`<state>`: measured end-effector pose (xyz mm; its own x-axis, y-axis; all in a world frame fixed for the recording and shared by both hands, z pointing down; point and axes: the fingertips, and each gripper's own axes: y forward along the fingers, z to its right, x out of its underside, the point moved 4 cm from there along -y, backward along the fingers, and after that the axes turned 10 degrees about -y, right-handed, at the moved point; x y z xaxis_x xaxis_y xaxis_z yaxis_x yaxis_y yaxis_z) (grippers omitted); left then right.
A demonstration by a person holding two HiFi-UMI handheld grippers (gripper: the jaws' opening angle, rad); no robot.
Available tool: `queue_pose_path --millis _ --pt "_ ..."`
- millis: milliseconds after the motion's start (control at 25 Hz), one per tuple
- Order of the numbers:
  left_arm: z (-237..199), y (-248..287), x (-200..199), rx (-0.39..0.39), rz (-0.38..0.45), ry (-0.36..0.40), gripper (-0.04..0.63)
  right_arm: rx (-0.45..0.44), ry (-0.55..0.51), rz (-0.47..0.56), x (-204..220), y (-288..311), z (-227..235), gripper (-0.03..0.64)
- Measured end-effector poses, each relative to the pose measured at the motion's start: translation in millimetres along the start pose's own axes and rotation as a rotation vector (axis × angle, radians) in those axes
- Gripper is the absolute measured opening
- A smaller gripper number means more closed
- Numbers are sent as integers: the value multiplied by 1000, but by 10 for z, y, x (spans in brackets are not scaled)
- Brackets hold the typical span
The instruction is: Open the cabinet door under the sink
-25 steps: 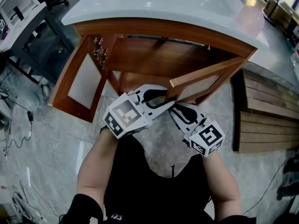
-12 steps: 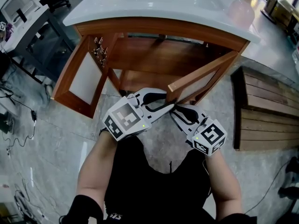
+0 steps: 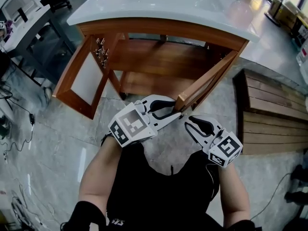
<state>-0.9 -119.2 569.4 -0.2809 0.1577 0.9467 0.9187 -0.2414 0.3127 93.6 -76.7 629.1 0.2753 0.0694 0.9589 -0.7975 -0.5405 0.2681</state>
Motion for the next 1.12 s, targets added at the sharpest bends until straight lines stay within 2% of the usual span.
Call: queue_pose_path --millis 200,440,560,840,1120 --pt "32 33 -13 14 -9 7 109 89 33 18 75 -338 137 91" --pt "168 125 -49 58 -13 23 123 234 28 36 -43 -588 290 51" --pt "216 151 -43 79 -6 12 126 270 34 31 -59 -613 292 42" --pt "395 315 -83 187 -5 0 137 266 68 3 96 -677 191 41" --pt "672 575 -130 322 -21 43 118 400 124 12 216 -1052 309 41"
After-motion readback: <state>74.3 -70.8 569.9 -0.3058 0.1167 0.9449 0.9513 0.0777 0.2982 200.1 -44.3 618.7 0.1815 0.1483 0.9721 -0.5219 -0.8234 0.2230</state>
